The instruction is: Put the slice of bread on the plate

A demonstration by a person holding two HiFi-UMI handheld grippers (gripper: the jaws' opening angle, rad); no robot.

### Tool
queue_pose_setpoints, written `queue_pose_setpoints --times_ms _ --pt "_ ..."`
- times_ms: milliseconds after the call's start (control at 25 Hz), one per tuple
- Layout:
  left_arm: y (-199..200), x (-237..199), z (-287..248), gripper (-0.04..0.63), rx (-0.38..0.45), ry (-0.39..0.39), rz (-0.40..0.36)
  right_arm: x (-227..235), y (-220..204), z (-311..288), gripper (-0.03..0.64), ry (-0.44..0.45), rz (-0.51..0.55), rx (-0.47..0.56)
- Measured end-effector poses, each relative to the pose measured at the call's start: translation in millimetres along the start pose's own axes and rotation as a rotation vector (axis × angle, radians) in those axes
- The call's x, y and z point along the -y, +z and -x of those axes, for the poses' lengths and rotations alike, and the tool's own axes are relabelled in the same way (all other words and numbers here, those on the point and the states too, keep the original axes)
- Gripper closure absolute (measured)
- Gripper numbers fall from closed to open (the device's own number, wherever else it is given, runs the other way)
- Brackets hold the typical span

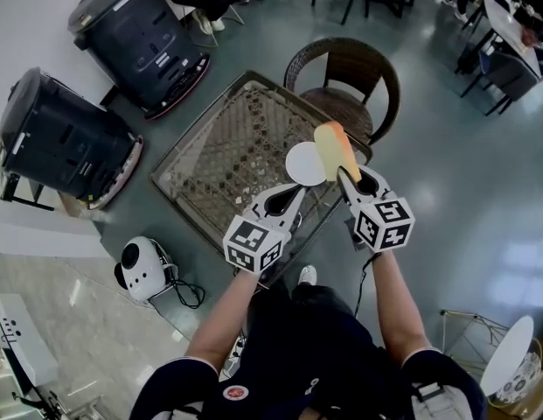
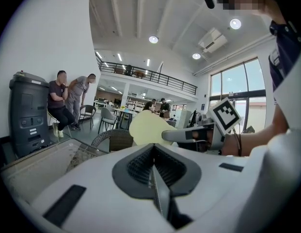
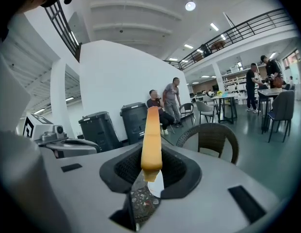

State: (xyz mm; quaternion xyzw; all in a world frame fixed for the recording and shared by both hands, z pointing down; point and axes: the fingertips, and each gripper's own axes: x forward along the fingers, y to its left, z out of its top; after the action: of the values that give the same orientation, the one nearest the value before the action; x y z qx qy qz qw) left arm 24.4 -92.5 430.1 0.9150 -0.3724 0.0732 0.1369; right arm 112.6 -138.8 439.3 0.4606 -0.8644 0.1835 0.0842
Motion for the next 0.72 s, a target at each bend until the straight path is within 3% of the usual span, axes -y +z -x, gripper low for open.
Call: queue_pose_setpoints --times_ms 360,720 --pt "-43 -44 4 0.589 -0.070 0.018 0.026 5 -75 -83 0.525 -0.002 -0.052 -0.148" --pt "-69 -63 1 0.589 -0.125 0.026 0.059 21 -127 -129 0.525 0.005 -0.121 -0.257"
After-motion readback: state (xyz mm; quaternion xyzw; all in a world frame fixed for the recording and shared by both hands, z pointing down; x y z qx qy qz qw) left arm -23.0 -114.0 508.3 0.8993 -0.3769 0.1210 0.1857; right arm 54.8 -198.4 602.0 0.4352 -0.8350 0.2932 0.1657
